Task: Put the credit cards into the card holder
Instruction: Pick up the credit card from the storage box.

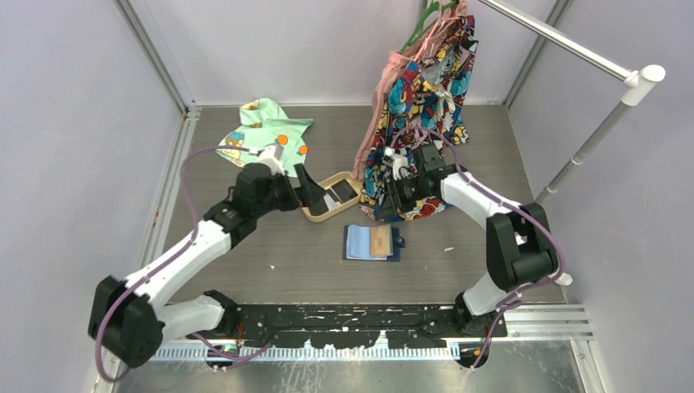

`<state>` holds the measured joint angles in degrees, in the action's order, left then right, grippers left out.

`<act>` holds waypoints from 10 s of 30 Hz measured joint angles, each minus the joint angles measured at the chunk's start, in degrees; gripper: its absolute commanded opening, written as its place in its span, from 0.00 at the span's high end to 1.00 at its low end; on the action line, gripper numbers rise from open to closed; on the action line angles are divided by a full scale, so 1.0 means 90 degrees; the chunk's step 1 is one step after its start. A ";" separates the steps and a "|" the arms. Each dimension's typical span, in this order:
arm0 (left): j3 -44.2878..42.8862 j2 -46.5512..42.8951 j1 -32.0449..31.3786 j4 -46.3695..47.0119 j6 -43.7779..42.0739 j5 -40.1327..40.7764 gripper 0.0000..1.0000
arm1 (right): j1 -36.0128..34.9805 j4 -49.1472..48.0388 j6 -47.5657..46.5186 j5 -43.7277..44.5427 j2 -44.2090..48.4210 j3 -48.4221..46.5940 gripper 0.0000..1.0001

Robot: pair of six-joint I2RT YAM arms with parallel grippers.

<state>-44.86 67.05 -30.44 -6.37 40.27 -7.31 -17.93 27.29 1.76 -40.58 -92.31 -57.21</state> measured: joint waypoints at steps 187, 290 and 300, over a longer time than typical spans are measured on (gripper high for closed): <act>-0.0503 0.2693 0.0687 -0.0597 0.1090 -0.0245 0.84 | -0.1285 -0.0573 0.2902 -0.0617 -0.3815 -0.3400 0.82; -0.0413 0.1744 0.0610 -0.0590 0.0804 -0.0192 0.59 | -0.1035 0.0219 0.2450 -0.0595 -0.3738 -0.3827 0.82; -0.0158 0.1321 0.0614 -0.0478 0.0784 -0.0272 0.58 | -0.1020 0.0736 0.1887 0.0063 -0.3657 -0.3849 0.99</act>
<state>-46.28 78.94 -24.91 -10.68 47.33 -9.76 -27.11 33.91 18.74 -40.01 -125.23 -91.85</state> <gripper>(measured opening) 0.409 0.050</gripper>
